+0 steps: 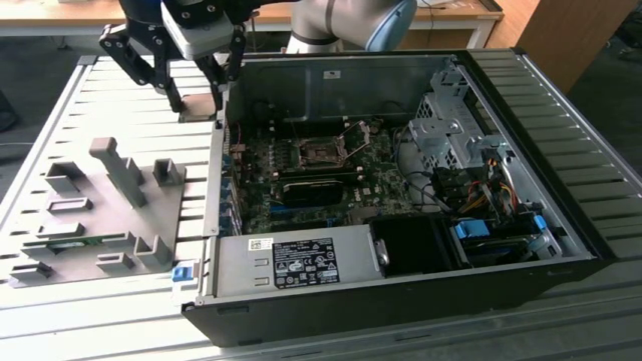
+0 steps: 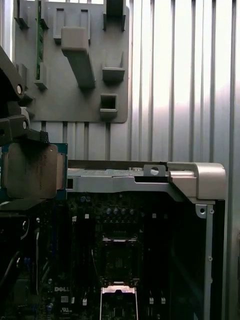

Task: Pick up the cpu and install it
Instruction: 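Pick up the cpu and move it towards the insertion slot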

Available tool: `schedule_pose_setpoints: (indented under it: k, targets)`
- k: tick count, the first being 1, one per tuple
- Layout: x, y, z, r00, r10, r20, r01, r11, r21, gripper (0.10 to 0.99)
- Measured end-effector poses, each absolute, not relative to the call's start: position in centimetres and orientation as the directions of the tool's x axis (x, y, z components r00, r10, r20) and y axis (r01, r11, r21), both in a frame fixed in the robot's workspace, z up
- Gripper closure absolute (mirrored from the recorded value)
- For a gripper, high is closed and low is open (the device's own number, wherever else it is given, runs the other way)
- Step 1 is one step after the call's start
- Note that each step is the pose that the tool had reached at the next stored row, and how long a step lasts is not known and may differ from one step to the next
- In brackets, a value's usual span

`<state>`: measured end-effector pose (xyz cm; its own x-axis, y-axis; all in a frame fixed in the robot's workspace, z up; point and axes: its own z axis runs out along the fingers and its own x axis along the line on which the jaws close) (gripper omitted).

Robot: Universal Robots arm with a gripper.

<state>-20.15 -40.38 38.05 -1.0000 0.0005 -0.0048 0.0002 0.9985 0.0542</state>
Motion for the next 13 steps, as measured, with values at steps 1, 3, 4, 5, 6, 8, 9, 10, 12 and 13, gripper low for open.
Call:
schedule_pose_setpoints:
  k: [1, 3, 4, 5, 6, 8, 9, 10, 12, 13]
  targets:
    - [-20.0, -40.4, 38.1, -1.000, 0.001, -0.005, 0.000, 0.999, 0.054, 0.561]
    - [-19.6, -40.4, 38.1, -1.000, 0.001, -0.004, 0.000, 0.999, 0.054, 0.561]
    - [-19.4, -40.4, 38.1, -1.000, 0.001, -0.004, 0.000, 0.999, 0.054, 0.561]
    - [-19.2, -40.4, 38.1, -1.000, 0.000, -0.004, 0.000, 0.999, 0.054, 0.561]
    - [-19.0, -40.4, 38.0, -1.000, 0.000, -0.004, 0.000, 0.999, 0.054, 0.561]
    - [-18.6, -40.4, 38.0, -1.000, 0.000, -0.003, 0.000, 0.999, 0.054, 0.561]
    - [-18.4, -40.4, 38.0, -1.000, 0.001, -0.003, 0.000, 0.999, 0.054, 0.561]
    - [-18.3, -40.3, 38.0, -1.000, 0.001, -0.003, 0.000, 0.999, 0.054, 0.561]
    - [-17.8, -40.2, 38.0, -1.000, 0.001, -0.003, 0.000, 0.999, 0.054, 0.561]
    - [-17.6, -40.2, 38.0, -1.000, 0.001, -0.003, 0.000, 0.999, 0.054, 0.561]
